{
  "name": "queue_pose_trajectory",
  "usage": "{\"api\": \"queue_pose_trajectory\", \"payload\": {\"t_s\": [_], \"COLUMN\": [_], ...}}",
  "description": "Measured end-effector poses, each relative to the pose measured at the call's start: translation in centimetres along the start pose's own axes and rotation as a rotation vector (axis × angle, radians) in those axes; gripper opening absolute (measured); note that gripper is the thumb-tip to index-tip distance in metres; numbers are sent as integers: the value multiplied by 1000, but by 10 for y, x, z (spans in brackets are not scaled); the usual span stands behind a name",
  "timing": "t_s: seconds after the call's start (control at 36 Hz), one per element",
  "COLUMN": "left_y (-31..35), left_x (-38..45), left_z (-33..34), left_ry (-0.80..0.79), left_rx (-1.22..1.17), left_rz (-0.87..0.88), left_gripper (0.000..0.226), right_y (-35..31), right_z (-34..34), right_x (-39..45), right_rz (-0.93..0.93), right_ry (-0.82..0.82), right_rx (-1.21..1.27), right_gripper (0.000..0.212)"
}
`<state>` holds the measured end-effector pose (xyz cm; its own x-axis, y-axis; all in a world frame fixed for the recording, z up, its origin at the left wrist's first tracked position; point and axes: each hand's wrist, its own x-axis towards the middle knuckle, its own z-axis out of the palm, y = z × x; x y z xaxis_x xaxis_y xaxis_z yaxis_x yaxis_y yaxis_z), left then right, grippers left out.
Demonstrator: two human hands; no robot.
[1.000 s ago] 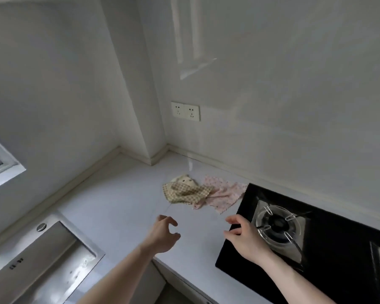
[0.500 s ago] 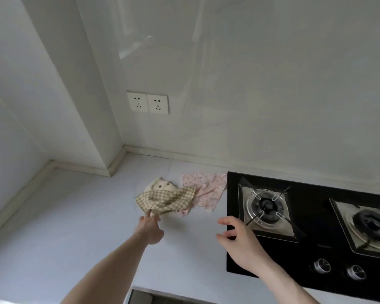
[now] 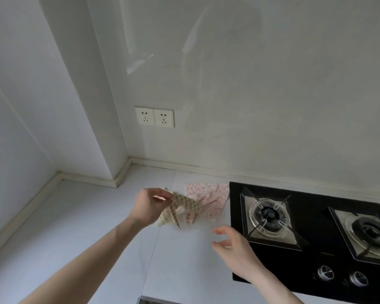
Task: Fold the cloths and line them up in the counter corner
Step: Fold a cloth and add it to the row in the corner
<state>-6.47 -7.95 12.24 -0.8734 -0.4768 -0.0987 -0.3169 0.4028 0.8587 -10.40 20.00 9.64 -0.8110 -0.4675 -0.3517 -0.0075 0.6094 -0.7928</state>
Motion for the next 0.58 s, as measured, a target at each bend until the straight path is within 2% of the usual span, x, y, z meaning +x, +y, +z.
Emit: {"api": "queue_pose_trajectory", "payload": {"t_s": [0.17,0.28,0.33,0.42,0.5,0.58], "left_y": [30,49,57,64,67,71], "left_x": [-39,-71,-90,-120,-147,-168], "left_z": [-8,-3,3,16,30,42], "left_ry": [-164,-263,-279,-286,-259,-227], "left_rx": [-230,-371,-433,-480,-502,-501], "left_rz": [-156,-218,-233,-258,-272,-269], "left_gripper": [5,11,14,17,21,26], "right_y": [-12,-16,-16,-5,9,20], "right_z": [13,16,15,14,15,12], "right_x": [-5,-21,-33,-52,-69,-77], "right_rz": [-81,-135,-160,-187,-244,-316], "right_ry": [-77,-131,-153,-159,-116,-43], "right_rx": [-23,39,71,100,54,-23], "right_gripper": [32,31,30,39,53,56]}}
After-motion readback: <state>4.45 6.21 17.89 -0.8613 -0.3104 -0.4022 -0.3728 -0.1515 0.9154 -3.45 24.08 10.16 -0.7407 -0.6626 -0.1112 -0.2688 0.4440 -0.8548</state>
